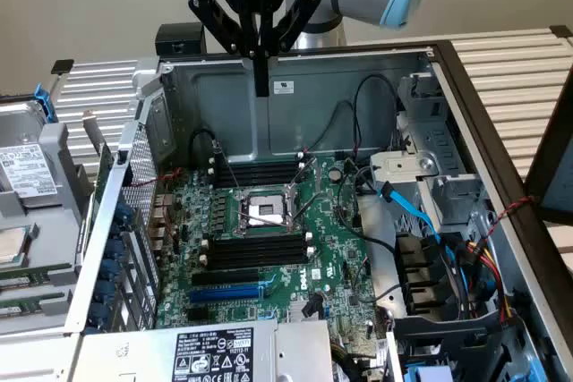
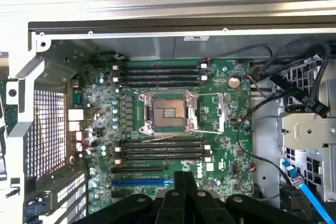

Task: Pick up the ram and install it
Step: 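Reach for the ram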

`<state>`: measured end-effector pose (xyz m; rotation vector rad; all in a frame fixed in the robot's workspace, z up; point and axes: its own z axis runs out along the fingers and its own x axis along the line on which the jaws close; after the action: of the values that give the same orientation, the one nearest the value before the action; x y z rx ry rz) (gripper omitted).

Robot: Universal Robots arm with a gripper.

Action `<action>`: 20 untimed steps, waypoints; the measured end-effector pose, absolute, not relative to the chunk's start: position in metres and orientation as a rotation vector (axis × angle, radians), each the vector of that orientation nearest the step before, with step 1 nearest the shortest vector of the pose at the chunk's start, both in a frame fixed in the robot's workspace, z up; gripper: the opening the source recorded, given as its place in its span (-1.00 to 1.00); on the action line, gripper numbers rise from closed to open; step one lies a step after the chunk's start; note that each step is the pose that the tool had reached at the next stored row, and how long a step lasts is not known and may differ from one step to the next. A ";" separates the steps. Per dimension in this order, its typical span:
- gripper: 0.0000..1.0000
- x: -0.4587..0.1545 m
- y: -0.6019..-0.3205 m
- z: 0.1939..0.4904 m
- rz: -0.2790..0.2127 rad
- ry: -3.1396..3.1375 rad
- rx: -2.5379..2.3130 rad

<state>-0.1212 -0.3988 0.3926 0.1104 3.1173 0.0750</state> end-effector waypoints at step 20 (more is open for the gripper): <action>-0.80 -0.148 -0.401 0.393 0.075 3.116 0.110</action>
<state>-0.1477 -0.4012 0.3926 0.1102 3.1158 0.0751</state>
